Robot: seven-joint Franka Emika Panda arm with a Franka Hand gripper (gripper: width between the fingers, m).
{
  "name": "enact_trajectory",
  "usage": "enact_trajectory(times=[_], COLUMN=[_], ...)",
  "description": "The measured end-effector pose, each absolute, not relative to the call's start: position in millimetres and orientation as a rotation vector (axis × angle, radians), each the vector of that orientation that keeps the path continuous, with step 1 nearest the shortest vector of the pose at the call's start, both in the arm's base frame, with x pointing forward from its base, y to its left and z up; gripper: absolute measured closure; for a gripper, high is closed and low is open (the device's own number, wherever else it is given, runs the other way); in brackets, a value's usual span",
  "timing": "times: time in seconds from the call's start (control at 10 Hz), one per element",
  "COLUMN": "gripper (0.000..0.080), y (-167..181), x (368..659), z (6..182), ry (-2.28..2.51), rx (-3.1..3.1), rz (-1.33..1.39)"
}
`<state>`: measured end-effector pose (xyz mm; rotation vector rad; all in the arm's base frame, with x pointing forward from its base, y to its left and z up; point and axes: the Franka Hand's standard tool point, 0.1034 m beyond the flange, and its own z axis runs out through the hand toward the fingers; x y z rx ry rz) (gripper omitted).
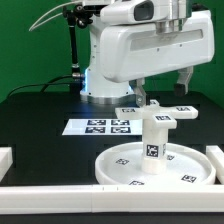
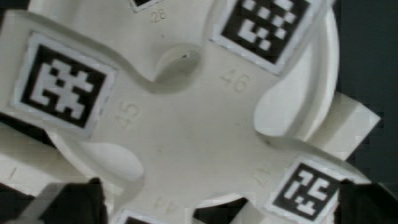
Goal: Assemble round table
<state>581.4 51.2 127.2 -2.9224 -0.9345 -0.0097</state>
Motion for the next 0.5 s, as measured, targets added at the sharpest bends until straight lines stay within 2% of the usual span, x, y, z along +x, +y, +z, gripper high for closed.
enact_trajectory(times=[0.2,0.5], gripper=[0.0151,0.0151], y=[49.5,46.6], x=[581.5,582.2], z=[127.0,120.4], ry=[-1.137,-1.073], rx=[-2.851,-2.89], rz=[-0.017,-0.053])
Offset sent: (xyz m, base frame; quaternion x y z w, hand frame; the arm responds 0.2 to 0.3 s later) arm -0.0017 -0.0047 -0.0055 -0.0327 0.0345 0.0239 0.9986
